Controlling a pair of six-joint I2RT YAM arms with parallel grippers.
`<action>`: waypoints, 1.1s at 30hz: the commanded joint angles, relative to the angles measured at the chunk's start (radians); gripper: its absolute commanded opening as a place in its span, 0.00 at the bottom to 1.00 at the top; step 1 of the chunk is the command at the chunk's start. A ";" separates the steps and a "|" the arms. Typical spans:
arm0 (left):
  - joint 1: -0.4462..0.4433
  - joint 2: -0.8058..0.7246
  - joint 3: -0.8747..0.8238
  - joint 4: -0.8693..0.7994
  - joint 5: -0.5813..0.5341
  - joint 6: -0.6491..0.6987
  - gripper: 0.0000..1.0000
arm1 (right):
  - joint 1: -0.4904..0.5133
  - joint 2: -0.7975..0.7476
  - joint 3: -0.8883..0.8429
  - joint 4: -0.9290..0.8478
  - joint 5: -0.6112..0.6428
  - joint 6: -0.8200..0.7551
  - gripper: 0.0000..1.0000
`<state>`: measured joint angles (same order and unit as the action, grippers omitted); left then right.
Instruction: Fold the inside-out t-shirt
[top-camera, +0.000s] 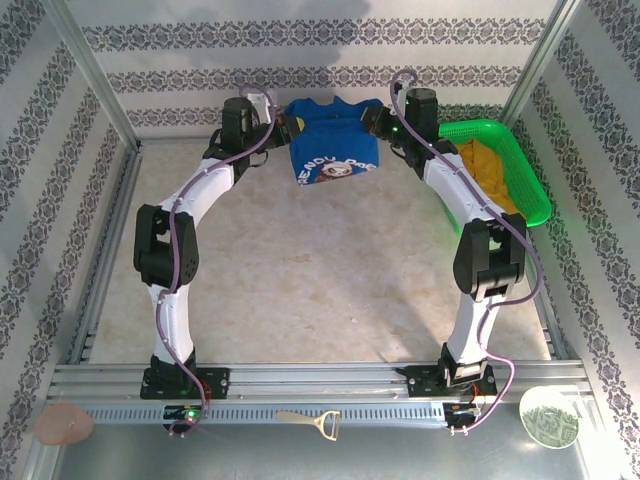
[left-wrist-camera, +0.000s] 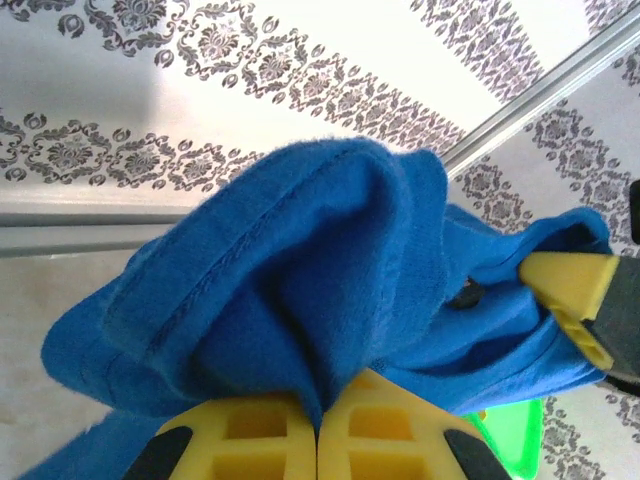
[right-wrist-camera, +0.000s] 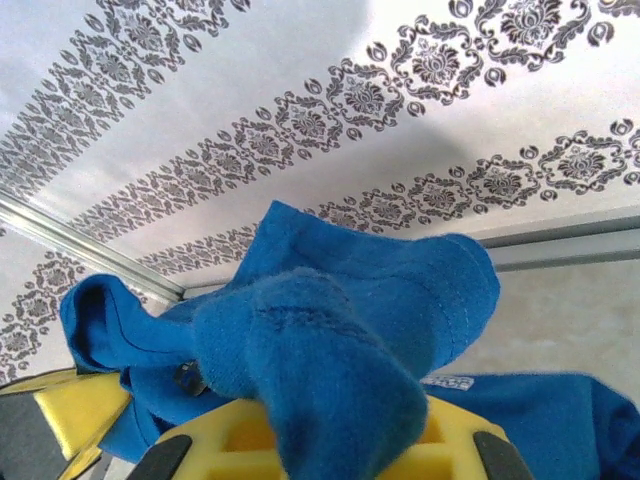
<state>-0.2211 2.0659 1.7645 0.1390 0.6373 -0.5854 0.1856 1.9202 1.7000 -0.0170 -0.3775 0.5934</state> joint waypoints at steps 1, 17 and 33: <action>0.002 -0.009 -0.068 0.034 0.040 0.057 0.00 | 0.010 -0.015 -0.087 0.045 0.035 -0.067 0.00; -0.140 -0.308 -0.866 0.440 -0.037 -0.050 0.00 | 0.108 -0.445 -0.997 0.344 0.195 0.020 0.00; -0.146 -0.238 -0.747 0.319 -0.210 -0.014 0.00 | 0.051 -0.305 -0.819 0.321 0.167 -0.015 0.00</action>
<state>-0.3676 1.7969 0.9741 0.4854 0.4934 -0.6308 0.2596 1.5723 0.8272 0.2962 -0.2253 0.5983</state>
